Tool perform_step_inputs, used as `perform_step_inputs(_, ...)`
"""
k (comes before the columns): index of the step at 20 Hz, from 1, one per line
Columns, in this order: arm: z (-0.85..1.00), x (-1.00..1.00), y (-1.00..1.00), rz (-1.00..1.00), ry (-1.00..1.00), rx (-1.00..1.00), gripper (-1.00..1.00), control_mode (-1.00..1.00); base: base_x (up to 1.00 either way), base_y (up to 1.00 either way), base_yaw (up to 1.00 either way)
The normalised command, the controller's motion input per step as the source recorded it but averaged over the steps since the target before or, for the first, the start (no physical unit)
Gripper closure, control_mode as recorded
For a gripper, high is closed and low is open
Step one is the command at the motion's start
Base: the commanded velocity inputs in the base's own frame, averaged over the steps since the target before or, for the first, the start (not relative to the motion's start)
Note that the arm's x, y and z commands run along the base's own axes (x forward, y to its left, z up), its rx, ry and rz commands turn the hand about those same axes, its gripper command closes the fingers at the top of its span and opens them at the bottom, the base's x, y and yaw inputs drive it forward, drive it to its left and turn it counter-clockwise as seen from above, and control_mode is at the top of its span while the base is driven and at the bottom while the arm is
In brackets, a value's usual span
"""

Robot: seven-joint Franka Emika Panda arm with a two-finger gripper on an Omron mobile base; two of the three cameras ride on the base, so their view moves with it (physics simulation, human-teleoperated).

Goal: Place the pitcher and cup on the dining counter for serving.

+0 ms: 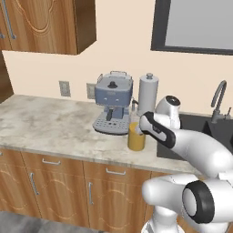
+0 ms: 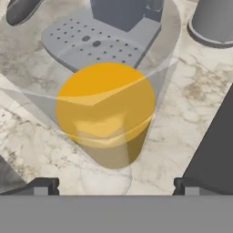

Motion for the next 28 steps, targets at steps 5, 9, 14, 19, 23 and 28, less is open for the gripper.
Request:
perform_step_inputs(5,-0.10,0.24,0.00,0.00,0.00,0.00,-1.00,-1.00,0.00,0.00,0.00)
perform_step_inputs(9,-0.10,0.17,0.00,0.00,0.00,0.00,1.00,-1.00,0.00,0.00,0.00)
perform_step_inputs(14,-0.01,0.03,0.00,0.00,0.00,0.00,1.00,-1.00,0.00,0.00,0.00)
perform_step_inputs(19,0.00,-0.11,0.00,0.00,-0.02,0.00,1.00,-1.00,0.00,0.00,0.00)
perform_step_inputs(23,0.31,-0.47,0.00,0.00,-0.13,0.00,1.00,-1.00,0.00,0.00,0.00)
perform_step_inputs(28,0.81,-0.71,0.10,0.00,-0.19,0.00,1.00,-1.00,0.00,0.00,0.00)
